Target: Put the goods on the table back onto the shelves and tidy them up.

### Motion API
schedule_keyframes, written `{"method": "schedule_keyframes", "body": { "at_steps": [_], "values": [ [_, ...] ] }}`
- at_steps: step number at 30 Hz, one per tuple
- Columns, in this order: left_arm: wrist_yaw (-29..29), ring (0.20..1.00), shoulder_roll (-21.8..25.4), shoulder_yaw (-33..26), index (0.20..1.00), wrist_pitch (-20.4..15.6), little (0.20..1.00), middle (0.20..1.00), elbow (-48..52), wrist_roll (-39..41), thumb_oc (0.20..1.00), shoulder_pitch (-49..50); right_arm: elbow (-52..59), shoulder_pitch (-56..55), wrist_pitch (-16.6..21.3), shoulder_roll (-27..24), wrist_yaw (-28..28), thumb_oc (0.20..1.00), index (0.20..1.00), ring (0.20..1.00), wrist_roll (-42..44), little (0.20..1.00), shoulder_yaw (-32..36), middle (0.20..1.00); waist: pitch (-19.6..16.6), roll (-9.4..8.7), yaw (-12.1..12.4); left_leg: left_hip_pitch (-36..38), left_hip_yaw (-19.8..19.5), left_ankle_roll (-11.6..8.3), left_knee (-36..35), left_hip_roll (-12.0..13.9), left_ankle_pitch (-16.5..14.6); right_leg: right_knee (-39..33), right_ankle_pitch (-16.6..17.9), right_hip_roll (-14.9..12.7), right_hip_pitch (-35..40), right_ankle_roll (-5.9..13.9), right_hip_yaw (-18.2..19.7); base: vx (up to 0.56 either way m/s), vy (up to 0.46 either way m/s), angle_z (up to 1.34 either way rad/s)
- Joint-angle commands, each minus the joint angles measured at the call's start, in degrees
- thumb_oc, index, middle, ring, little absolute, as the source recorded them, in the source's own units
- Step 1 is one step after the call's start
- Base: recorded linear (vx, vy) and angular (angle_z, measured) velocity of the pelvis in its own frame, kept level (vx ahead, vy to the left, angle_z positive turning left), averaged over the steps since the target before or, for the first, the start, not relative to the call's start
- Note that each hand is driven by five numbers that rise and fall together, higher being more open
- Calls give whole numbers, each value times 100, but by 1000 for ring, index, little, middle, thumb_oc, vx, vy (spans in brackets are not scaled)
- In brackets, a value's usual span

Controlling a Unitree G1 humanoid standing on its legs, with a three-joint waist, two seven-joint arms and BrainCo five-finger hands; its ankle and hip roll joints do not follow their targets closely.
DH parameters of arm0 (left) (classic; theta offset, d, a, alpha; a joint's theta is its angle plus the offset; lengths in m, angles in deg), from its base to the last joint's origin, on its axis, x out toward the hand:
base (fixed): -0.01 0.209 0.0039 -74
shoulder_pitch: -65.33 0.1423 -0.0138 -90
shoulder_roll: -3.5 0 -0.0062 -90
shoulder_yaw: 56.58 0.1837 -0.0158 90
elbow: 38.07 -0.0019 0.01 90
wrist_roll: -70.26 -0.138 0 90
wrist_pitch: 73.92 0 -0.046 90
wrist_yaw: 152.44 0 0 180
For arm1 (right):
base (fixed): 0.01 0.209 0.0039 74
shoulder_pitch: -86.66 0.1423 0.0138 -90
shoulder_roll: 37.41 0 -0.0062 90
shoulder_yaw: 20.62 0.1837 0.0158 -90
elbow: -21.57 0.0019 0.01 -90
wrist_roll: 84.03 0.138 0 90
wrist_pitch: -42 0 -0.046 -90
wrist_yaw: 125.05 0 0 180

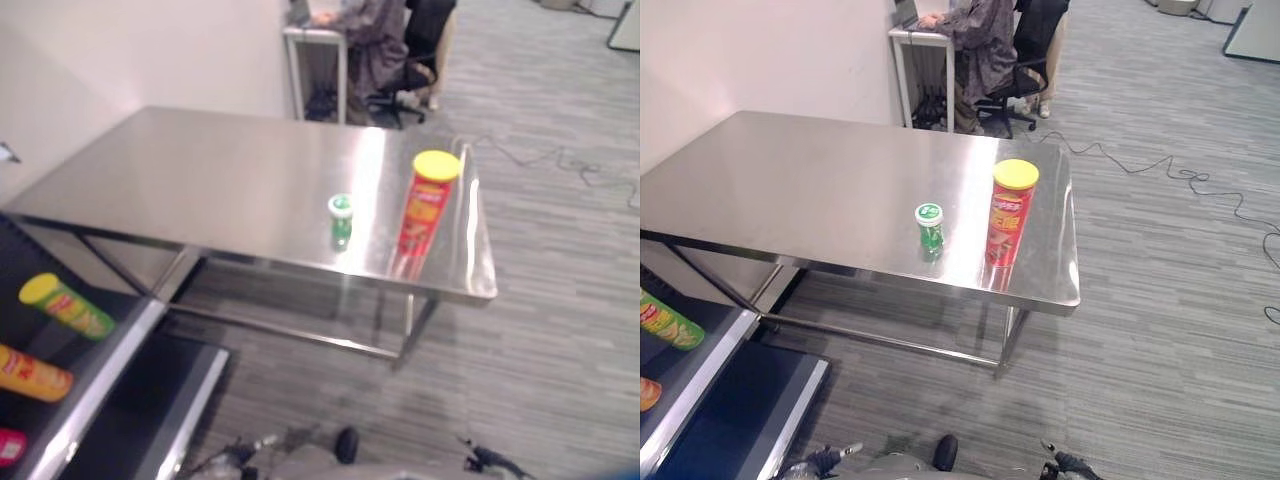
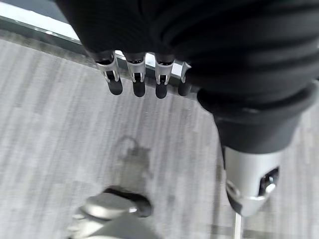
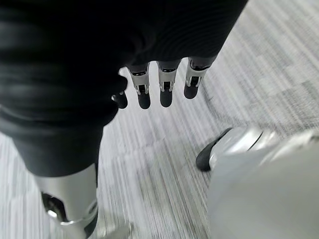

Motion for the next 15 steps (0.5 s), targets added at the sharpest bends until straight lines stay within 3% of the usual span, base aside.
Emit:
{"method": "schedule_keyframes", "body": {
  "at_steps": [1, 2, 4, 5, 7, 9, 11, 15],
  "values": [
    [-98, 1000, -4, 23, 1000, -49, 1000, 1000, 6, -439, 1000, 43, 12, 14, 86, -166, 155, 1000, 1000, 1000, 14, 1000, 53, 1000, 10, 159, 97, -134, 8, -195, 234, 536, -642, -148, 1057, -522, -604, -119, -959, -47, 92, -67],
    [-117, 1000, -18, 57, 1000, -35, 1000, 1000, 6, -499, 1000, 43, -24, 35, 77, -142, 160, 1000, 1000, 1000, -25, 1000, 8, 1000, -5, 187, 93, -114, 100, -195, 176, 563, -612, -217, 957, -437, -619, -127, -1238, -35, 71, -64],
    [-95, 1000, -36, 98, 1000, -6, 1000, 1000, -37, -637, 1000, 100, -83, 34, 88, -76, 112, 1000, 1000, 1000, -48, 1000, -133, 1000, -104, 158, 73, -16, 229, -183, -27, 581, -564, -473, 680, 96, -614, -118, -1394, 18, 0, -57],
    [-69, 1000, -64, 98, 1000, 9, 1000, 1000, -60, -659, 1000, 145, -69, 46, 136, -66, 88, 1000, 1000, 1000, -87, 1000, -279, 1000, -162, 88, 49, 10, 346, -200, -129, 544, -510, -699, 670, 637, -695, -106, -1448, 33, -41, -42],
    [-67, 1000, -81, 120, 1000, 13, 1000, 1000, -59, -662, 1000, 147, 1, 57, 172, -78, 93, 1000, 1000, 1000, -142, 1000, -380, 1000, -162, 70, 43, 18, 391, -236, -161, 545, -487, -836, 668, 805, -681, -135, -1461, 12, -40, -21],
    [23, 1000, -68, 223, 1000, 31, 1000, 1000, -62, -899, 1000, 114, 201, -33, 235, -117, 48, 1000, 1000, 1000, -173, 1000, -473, 1000, -130, -32, 18, 5, 308, -257, 0, 487, -541, -743, 512, 916, -652, -430, -1245, 49, -78, 21],
    [-168, 1000, -40, 214, 1000, 67, 1000, 1000, -98, -1189, 1000, 110, 315, 20, 250, -262, 27, 1000, 1000, 1000, -173, 1000, -507, 1000, -158, -71, 50, 99, 384, -285, 17, 528, -638, -867, 608, 1055, -484, -472, -1004, 78, -127, 6],
    [-233, 1000, -87, 420, 1000, -33, 1000, 1000, 117, -1373, 1000, 73, 516, 94, 296, -427, 78, 1000, 1000, 1000, -298, 1000, -506, 1000, -109, -71, 63, -144, 519, -344, 495, 509, -720, -1136, 707, 947, -388, -506, -1060, 2, -53, -24]
  ]
}}
